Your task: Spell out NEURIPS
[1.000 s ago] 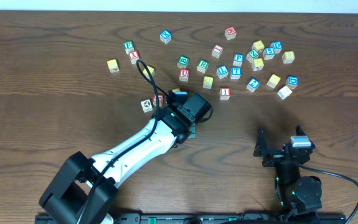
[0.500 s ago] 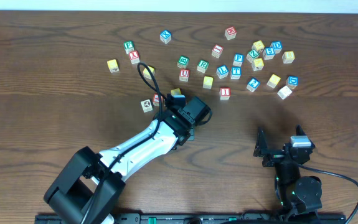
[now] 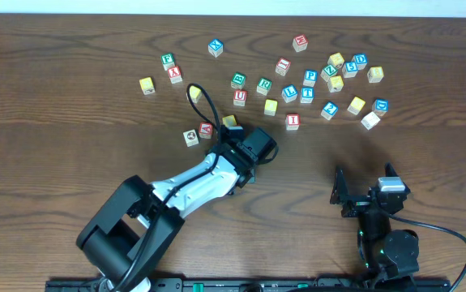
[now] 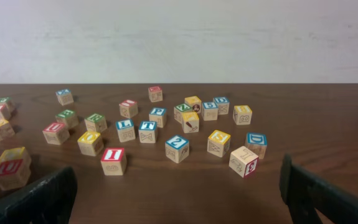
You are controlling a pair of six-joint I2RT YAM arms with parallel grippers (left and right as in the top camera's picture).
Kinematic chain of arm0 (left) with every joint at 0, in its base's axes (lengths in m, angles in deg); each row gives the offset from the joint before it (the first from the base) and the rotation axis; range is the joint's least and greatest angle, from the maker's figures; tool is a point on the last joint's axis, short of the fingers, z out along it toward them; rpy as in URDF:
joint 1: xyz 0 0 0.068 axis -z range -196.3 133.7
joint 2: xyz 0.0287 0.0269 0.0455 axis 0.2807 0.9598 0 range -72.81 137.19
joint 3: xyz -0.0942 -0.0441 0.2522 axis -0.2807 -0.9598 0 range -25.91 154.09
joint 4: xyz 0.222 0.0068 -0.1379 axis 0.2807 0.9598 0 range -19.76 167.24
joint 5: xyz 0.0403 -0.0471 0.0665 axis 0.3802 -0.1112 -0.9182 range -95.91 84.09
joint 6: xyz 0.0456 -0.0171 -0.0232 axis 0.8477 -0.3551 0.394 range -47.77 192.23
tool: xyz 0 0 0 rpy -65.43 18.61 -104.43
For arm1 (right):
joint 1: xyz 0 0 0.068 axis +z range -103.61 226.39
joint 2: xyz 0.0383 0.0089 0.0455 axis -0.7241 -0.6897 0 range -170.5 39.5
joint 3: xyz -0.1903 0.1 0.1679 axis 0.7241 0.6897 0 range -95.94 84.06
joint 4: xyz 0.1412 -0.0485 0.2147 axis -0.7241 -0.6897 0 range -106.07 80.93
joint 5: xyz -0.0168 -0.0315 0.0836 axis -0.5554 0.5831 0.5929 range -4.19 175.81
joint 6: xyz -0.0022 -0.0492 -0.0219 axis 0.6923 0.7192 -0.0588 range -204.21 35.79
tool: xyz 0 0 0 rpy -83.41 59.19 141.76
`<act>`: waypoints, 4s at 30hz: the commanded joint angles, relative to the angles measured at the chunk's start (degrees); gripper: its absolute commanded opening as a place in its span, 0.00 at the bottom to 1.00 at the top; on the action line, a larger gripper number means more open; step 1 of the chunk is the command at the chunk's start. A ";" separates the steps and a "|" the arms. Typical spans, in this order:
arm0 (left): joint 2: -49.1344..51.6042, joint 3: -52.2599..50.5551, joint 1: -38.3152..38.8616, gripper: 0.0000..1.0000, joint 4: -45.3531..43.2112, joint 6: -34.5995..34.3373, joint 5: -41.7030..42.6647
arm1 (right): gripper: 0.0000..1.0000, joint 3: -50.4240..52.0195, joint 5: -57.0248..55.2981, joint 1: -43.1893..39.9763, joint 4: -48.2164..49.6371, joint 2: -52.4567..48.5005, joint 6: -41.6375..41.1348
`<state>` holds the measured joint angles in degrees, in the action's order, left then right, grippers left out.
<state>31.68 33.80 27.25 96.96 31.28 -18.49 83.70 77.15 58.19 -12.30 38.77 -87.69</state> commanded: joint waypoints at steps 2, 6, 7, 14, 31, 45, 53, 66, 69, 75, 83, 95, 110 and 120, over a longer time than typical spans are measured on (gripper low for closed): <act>0.37 -0.50 -0.24 0.07 -0.59 -0.94 -1.27 | 0.99 0.04 -0.37 -0.39 -0.22 0.09 -0.72; 0.37 -0.50 -0.44 0.08 -1.09 -0.94 -1.46 | 0.99 0.04 -0.37 -0.39 -0.22 0.09 -0.74; 0.37 -0.50 -0.63 0.08 -1.14 -0.94 -1.49 | 0.99 0.04 -0.37 -0.39 -0.22 0.09 -0.72; 0.37 -0.50 -3.45 0.08 -0.81 -0.96 -1.46 | 0.99 0.04 -0.37 -0.39 -0.22 0.09 -0.74; 0.37 -0.50 -4.26 0.08 -0.04 -0.92 -0.33 | 0.99 0.04 -0.37 -0.39 -0.24 0.09 -0.72; 0.37 -0.50 -4.26 0.08 1.46 -0.92 -0.33 | 0.99 0.04 -0.37 -0.39 -0.24 0.09 -0.74; 0.37 -0.50 -4.26 0.08 1.51 -0.92 -0.33 | 0.99 0.04 -0.37 -0.39 -0.24 0.09 -0.72; 0.37 -0.50 -4.26 0.28 1.49 -0.70 -0.31 | 0.99 0.04 -0.37 -0.39 -0.24 0.09 -0.74; 0.37 -0.50 -4.26 0.32 1.46 -0.70 -0.31 | 0.99 0.04 -0.37 -0.39 -0.22 0.09 -0.74; 0.37 -0.50 -4.26 0.41 1.49 -0.70 -0.28 | 0.99 0.04 -0.37 -0.39 -0.24 0.09 -0.74; 0.37 -0.50 -4.26 0.43 1.46 -0.70 -0.11 | 0.99 0.04 -0.37 -0.39 -0.22 0.09 -0.74; 0.31 -0.50 -4.26 0.42 1.46 -0.68 -0.09 | 0.99 0.04 -0.37 -0.39 -0.22 0.09 -0.74; -1.53 0.66 -4.26 0.42 1.46 1.29 -0.09 | 0.99 0.04 -0.37 -0.39 -0.24 0.09 -0.74; -6.27 0.66 -4.26 0.42 2.21 2.80 -0.11 | 0.99 0.04 -0.37 -0.39 -0.24 0.09 -0.74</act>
<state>28.27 33.80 22.97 98.42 33.11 -18.25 83.70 77.15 58.19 -12.30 38.77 -87.69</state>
